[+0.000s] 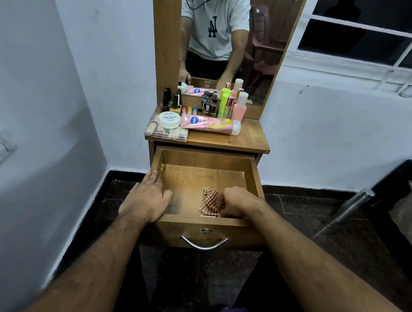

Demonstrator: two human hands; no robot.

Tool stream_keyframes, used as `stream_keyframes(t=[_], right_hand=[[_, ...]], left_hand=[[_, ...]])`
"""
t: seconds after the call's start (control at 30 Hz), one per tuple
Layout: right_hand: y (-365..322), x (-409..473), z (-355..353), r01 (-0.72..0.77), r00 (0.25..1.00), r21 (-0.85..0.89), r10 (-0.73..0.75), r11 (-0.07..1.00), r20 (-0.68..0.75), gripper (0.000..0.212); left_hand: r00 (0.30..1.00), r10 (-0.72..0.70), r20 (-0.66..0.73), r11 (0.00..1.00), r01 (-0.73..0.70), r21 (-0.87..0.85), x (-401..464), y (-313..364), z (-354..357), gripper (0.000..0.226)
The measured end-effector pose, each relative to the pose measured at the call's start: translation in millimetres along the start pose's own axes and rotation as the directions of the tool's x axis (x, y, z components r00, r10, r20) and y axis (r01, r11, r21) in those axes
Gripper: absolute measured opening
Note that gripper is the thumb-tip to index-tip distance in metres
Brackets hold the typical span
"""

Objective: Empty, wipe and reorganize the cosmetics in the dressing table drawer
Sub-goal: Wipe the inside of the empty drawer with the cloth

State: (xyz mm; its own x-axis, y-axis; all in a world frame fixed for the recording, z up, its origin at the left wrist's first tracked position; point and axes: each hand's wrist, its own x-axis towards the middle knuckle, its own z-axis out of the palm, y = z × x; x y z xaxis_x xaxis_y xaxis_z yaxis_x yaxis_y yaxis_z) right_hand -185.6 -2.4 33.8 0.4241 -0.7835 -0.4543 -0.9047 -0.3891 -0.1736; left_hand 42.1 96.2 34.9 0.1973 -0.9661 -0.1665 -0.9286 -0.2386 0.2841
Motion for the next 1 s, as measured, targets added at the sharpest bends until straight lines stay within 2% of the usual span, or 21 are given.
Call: stream_keyframes(t=[0.1, 0.27, 0.37, 0.47, 0.57, 0.67, 0.7, 0.77, 0.83, 0.9, 1.0], right_hand=[[7, 3, 8, -0.026, 0.998, -0.001, 0.026, 1.000, -0.056, 0.018], [5, 20, -5, -0.180, 0.965, 0.023, 0.181, 0.983, -0.189, 0.023], [-3, 32, -16, -0.239, 0.945, 0.086, 0.252, 0.967, -0.210, 0.023], [-12, 41, -20, -0.264, 0.936, 0.173, 0.296, 0.949, -0.192, 0.039], [-18, 44, -15, -0.168, 0.965, 0.253, 0.212, 0.953, -0.157, 0.049], [-26, 39, -7, -0.031, 0.997, 0.100, 0.038, 0.995, -0.067, 0.070], [-28, 34, -4, 0.029, 0.999, 0.046, -0.028, 0.999, -0.025, 0.072], [-25, 28, 3, 0.116, 0.992, -0.024, -0.114, 0.993, 0.053, 0.059], [-17, 25, 7, 0.115, 0.991, -0.056, -0.111, 0.992, 0.072, 0.045], [-10, 23, 5, 0.036, 0.999, -0.069, -0.038, 0.997, -0.033, 0.036], [1, 30, -4, -0.119, 0.962, -0.110, 0.087, 0.987, -0.260, 0.024]], left_hand=[[1.000, -0.004, 0.010, 1.000, 0.004, 0.005, -1, 0, -1, 0.063], [1.000, -0.008, 0.026, 1.000, 0.008, 0.008, -1, 1, -2, 0.063], [0.999, -0.009, 0.031, 1.000, 0.009, -0.009, -3, 2, -3, 0.064], [1.000, -0.006, 0.028, 1.000, 0.007, -0.019, -2, 1, -3, 0.064], [1.000, -0.005, 0.030, 1.000, 0.005, -0.022, -2, 2, -4, 0.063], [1.000, -0.007, 0.028, 1.000, 0.008, -0.023, -2, 4, -4, 0.063], [1.000, -0.007, 0.028, 1.000, 0.007, -0.021, -1, 4, -4, 0.063], [1.000, -0.009, 0.029, 1.000, 0.009, -0.016, -1, 4, -3, 0.064], [0.999, -0.013, 0.029, 1.000, 0.014, -0.013, -1, 3, -3, 0.063], [0.999, -0.013, 0.033, 1.000, 0.014, -0.015, -1, 2, -4, 0.063], [0.999, -0.011, 0.032, 1.000, 0.012, -0.016, -3, 3, -3, 0.063]])
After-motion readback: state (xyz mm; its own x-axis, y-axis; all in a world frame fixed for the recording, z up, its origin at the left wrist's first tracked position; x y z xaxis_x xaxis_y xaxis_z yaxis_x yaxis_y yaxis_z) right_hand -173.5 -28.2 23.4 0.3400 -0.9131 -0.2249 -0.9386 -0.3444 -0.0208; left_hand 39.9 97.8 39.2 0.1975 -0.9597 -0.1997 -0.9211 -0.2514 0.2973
